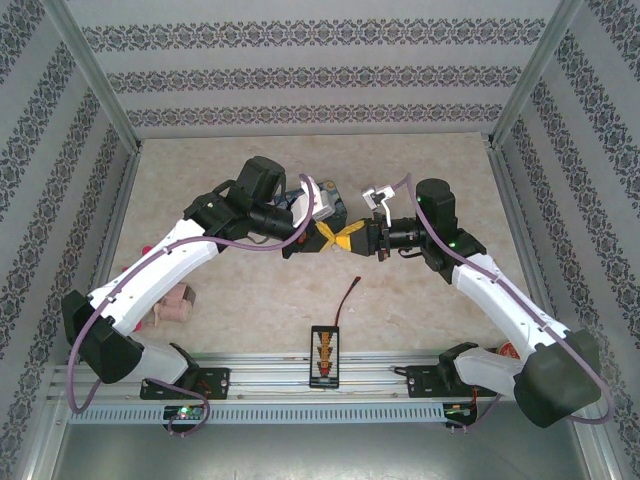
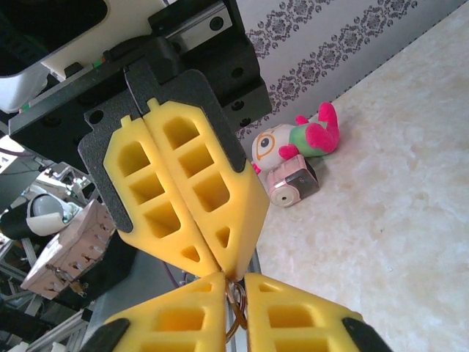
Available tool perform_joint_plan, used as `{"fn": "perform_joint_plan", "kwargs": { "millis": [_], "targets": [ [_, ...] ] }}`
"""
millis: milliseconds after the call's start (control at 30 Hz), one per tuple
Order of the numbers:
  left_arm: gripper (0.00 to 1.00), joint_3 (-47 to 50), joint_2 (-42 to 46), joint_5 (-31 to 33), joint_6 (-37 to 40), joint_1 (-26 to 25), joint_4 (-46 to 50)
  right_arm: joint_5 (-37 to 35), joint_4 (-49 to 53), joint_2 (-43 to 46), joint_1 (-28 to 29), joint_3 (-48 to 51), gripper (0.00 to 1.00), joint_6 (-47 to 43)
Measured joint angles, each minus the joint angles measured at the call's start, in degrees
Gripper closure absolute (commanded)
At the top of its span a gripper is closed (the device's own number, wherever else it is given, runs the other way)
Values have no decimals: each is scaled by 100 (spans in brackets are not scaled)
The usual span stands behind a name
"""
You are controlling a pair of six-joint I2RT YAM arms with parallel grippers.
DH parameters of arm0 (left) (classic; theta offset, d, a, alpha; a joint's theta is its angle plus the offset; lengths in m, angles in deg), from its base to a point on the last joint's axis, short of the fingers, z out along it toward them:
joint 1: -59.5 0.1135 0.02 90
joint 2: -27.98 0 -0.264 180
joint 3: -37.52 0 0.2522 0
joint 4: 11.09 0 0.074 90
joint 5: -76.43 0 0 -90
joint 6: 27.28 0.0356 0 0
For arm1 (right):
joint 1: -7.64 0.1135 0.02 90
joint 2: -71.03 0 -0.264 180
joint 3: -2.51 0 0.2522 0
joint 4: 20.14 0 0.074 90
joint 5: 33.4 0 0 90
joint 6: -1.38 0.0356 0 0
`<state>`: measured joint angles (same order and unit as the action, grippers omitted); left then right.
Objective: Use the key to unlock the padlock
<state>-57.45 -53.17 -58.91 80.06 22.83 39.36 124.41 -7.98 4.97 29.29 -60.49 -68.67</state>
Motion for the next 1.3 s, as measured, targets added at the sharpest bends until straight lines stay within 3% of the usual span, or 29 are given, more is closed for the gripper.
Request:
{"fn": "perform_joint_plan", "kwargs": {
  "millis": [167, 233, 333, 400, 500, 633, 733, 900, 1067, 1300],
  "targets": [
    [100, 35, 59, 57, -55, 0, -7, 11, 17, -11, -2, -20, 100, -107],
    [86, 70, 107, 57, -105, 2, -13, 22, 15, -15, -2, -28, 100, -114],
    [52, 103, 175, 76, -251, 4, -122, 2, 37, -42, -7, -50, 100, -127],
    [43, 114, 249, 79, -393, 35, -269, -85, 83, -74, -15, -50, 100, -127],
    [40, 223, 426, 109, -728, 98, -557, -260, 120, -85, -17, -50, 100, -127],
    [28, 533, 726, 273, -1543, 313, -1110, -651, 98, -83, -55, -46, 100, -39],
    [28, 715, 866, 544, -2197, 420, -1412, -960, -48, -83, -92, 2, 100, 146],
    [39, 883, 874, 697, -3407, 774, -1814, -1368, -402, -85, -96, 103, 100, 546],
    [44, 986, 472, 310, -4358, 1005, -2476, -1539, -778, -144, -129, 118, 100, 986],
    [51, 1038, -72, -267, -5069, 1005, -3261, -1554, -1215, -350, -129, 120, 100, 1478]
  ]
}}
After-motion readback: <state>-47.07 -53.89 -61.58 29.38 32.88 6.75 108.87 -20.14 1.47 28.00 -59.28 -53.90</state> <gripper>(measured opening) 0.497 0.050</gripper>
